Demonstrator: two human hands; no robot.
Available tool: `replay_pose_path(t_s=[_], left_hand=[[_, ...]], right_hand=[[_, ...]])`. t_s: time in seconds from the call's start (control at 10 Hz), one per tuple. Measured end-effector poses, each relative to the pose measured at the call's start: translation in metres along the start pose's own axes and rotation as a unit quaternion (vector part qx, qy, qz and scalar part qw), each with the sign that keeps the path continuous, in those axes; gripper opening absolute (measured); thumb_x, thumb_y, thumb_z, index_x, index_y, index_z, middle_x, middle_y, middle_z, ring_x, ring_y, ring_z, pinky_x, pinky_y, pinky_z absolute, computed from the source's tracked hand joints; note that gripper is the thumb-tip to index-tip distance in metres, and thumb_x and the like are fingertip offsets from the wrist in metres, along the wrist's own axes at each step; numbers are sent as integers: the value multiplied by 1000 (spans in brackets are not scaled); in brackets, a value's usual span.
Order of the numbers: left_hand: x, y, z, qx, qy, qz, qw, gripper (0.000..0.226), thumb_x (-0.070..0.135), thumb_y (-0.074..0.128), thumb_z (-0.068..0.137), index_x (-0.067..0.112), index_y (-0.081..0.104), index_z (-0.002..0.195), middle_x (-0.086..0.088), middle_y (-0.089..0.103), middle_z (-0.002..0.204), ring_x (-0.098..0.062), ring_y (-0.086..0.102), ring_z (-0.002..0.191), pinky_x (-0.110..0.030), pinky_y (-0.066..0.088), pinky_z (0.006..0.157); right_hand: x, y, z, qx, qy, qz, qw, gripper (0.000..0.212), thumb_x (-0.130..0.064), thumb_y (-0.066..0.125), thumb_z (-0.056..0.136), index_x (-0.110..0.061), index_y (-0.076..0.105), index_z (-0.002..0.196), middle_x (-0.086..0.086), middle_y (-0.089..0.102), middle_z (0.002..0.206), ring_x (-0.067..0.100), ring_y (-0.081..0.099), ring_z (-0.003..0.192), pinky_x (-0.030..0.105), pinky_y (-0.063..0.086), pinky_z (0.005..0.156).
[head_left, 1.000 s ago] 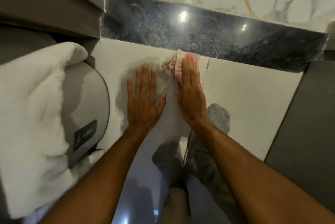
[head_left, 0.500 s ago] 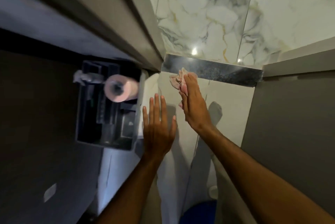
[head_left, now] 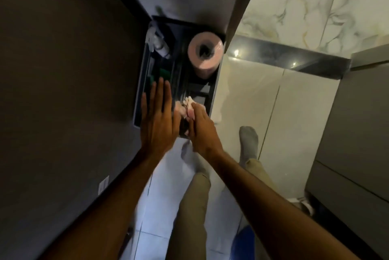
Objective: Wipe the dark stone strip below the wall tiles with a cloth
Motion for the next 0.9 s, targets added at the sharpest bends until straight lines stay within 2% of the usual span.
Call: replay_pose_path(t_s=[0.1, 0.2, 0.3, 0.4, 0.5, 0.6, 0.7, 0.8, 0.9], left_hand=[[-11, 32, 36, 14, 45, 13, 999, 69, 42, 20, 116, 6, 13, 175, -18, 11, 184, -35, 11, 172, -59, 15, 140], [-12, 51, 56, 36, 60, 11, 997, 67, 42, 24, 118, 6, 14, 174, -18, 13, 184, -35, 13, 171, -58, 16, 139], [-17, 77, 73, 63, 69, -5, 996, 67, 42, 30, 119, 3, 22, 172, -22, 22, 181, -39, 20, 169, -60, 19, 139], [-21, 86, 76, 77, 69, -14, 995, 68, 43, 33, 118, 1, 27, 171, -24, 27, 179, -42, 25, 168, -61, 20, 138], [-23, 94, 79, 89, 69, -25, 993, 69, 42, 37, 116, 0, 29, 170, -26, 30, 178, -43, 27, 167, -61, 20, 138], [-22, 95, 80, 99, 72, -39, 992, 70, 42, 39, 115, -1, 30, 169, -28, 31, 177, -44, 28, 166, -63, 21, 137], [-22, 93, 83, 108, 74, -24, 991, 74, 52, 23, 116, 1, 30, 170, -27, 31, 177, -43, 28, 167, -63, 21, 137], [-21, 90, 81, 85, 75, -7, 994, 83, 61, 15, 113, 3, 27, 172, -26, 27, 179, -42, 25, 168, -63, 19, 138], [-19, 83, 75, 48, 81, 0, 996, 86, 66, 15, 112, 6, 18, 174, -24, 16, 182, -41, 15, 170, -61, 11, 139]], right_hand=[[29, 38, 49, 60, 40, -42, 996, 35, -16, 48, 120, -6, 50, 153, 15, 55, 155, 21, 61, 140, 47, 52, 123], [48, 54, 76, 53, 58, -125, 989, 62, -12, 51, 117, -2, 28, 173, 19, 24, 183, 35, 24, 172, 50, 23, 142], [76, 71, 92, 99, 86, -94, 987, 66, -31, 34, 122, -11, 7, 179, 9, 2, 190, 26, 0, 178, 49, 9, 146], [87, 79, 98, 111, 63, -137, 982, 74, -33, 36, 121, -8, -3, 178, 12, -8, 189, 27, -8, 177, 47, 3, 146], [100, 88, 120, 82, 71, -287, 952, 87, -31, 47, 120, -4, -14, 177, 17, -20, 187, 32, -18, 176, 44, 1, 146], [104, 91, 127, 43, 85, -334, 938, 91, -34, 47, 118, -3, -17, 176, 19, -24, 186, 36, -20, 175, 45, 2, 144], [102, 92, 127, 20, 82, -337, 938, 88, -37, 40, 119, -2, -18, 175, 22, -26, 184, 38, -22, 174, 47, 1, 145], [90, 85, 121, 15, 82, -310, 947, 84, -36, 35, 121, 0, -19, 174, 24, -27, 183, 39, -23, 173, 50, -1, 146], [69, 73, 91, -22, 64, -226, 972, 75, -33, 33, 122, -3, -9, 177, 22, -15, 187, 40, -7, 176, 50, 9, 145]])
Point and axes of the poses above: each hand's wrist, its own z-axis towards the middle knuckle, its own y-axis out of the palm, x = y × z, the point moved 5 cm from there along z, towards the middle knuckle
